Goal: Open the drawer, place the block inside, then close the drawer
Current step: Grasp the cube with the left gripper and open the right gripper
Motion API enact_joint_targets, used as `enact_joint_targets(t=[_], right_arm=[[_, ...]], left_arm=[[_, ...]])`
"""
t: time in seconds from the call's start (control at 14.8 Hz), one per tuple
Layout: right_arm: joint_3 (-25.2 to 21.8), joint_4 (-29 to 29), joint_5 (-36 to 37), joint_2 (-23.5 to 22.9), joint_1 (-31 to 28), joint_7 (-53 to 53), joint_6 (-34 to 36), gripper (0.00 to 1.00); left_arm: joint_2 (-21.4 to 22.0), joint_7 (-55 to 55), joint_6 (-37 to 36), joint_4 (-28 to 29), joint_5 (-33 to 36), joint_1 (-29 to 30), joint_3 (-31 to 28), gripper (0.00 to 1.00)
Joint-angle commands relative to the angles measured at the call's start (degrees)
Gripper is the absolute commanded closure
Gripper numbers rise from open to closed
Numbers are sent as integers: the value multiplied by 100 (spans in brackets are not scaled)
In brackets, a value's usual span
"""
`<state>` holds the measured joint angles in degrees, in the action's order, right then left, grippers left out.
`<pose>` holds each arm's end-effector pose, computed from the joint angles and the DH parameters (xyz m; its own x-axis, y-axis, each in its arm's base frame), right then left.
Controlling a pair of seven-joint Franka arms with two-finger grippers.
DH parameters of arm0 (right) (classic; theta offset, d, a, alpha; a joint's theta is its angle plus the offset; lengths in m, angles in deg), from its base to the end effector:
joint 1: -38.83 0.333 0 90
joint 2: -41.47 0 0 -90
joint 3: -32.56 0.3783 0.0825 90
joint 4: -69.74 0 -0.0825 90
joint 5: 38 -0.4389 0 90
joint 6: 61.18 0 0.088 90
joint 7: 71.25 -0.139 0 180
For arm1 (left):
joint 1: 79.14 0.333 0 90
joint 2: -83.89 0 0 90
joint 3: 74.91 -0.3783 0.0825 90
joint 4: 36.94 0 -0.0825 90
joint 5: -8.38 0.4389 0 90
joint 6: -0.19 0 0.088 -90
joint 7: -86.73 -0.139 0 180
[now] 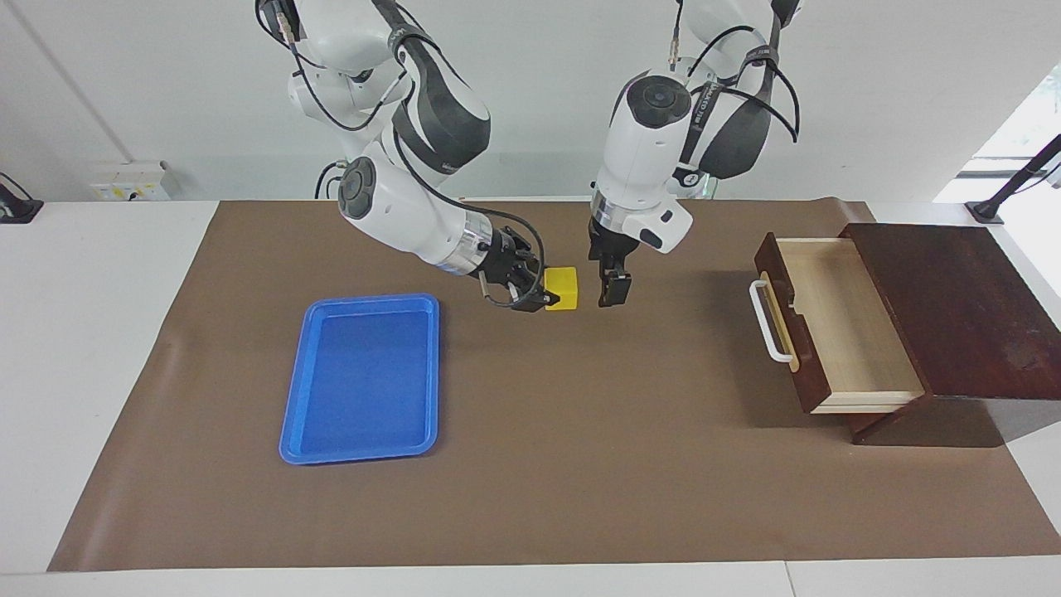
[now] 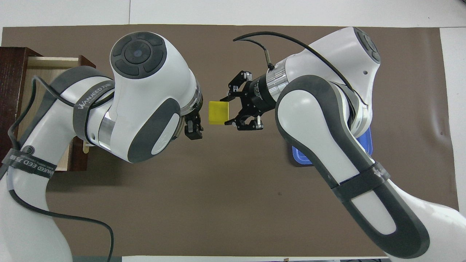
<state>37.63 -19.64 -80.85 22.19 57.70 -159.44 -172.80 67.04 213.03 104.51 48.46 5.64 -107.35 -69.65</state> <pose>0.6607 0.3562 0.4935 0.1190 -0.7356 -0.6669 -0.9827 -0.1831 0.0266 0.6085 -0.3993 0.5240 -0.0651 0.9946 -0.0808 0.9978 0.0642 -0.0138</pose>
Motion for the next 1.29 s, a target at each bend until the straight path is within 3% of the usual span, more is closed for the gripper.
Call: enact_joint_targets(t=[0.0, 0.81, 0.95, 1.08, 1.15, 1.22], right_arm=[[-15, -36, -137, 29, 29, -93, -80, 100], [-15, -27, -137, 29, 21, -146, -80, 100], [-15, -27, -137, 29, 21, -137, -71, 100], [-15, -18, -137, 21, 12, -146, -71, 100], [-15, -18, -137, 20, 12, -146, -62, 100], [-15, -18, -137, 20, 12, -146, -62, 100]], left_arm=[[-126, 341, 166, -181, 37, -123, -95, 0], [41, 298, 440, 232, 72, -501, -60, 0], [33, 298, 457, 232, 64, -457, -60, 12], [41, 298, 413, 232, 72, -448, -69, 14], [41, 298, 439, 241, 64, -431, -60, 24], [41, 298, 440, 241, 64, -431, -60, 43]])
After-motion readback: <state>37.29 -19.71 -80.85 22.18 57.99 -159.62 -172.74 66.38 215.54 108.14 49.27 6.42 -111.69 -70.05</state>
